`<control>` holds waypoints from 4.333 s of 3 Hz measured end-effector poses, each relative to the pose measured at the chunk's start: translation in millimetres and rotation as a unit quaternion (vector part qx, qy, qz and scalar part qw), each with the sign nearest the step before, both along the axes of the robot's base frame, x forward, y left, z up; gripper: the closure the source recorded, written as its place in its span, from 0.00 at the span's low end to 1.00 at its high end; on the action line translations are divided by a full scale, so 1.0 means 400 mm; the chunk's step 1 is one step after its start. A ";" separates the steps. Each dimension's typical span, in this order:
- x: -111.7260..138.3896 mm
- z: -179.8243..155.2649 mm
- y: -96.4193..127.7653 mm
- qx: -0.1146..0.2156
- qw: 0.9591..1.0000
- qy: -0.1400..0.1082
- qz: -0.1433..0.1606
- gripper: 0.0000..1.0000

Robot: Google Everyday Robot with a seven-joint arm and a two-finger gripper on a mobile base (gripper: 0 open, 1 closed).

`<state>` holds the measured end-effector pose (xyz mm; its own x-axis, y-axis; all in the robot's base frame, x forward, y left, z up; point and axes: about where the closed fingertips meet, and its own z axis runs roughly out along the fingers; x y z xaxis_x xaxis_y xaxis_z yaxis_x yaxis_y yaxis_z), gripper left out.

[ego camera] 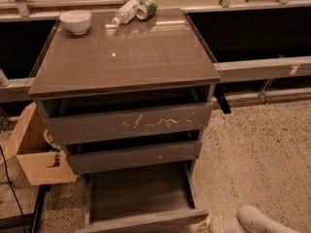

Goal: Close bottom drawer

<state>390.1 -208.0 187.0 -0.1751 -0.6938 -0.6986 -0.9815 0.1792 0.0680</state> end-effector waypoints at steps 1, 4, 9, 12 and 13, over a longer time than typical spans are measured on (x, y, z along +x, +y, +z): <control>0.009 -0.026 0.037 0.005 1.000 -0.009 0.014 1.00; 0.062 -0.085 0.144 0.012 0.997 -0.061 0.034 1.00; 0.095 -0.098 0.160 0.005 0.997 -0.074 0.031 0.11; 0.095 -0.098 0.162 0.006 0.997 -0.075 0.031 0.19; 0.104 -0.092 0.179 0.010 0.995 -0.092 0.033 0.41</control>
Offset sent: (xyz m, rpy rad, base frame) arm 0.0129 0.0442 -0.0320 0.0183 -0.0976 0.0637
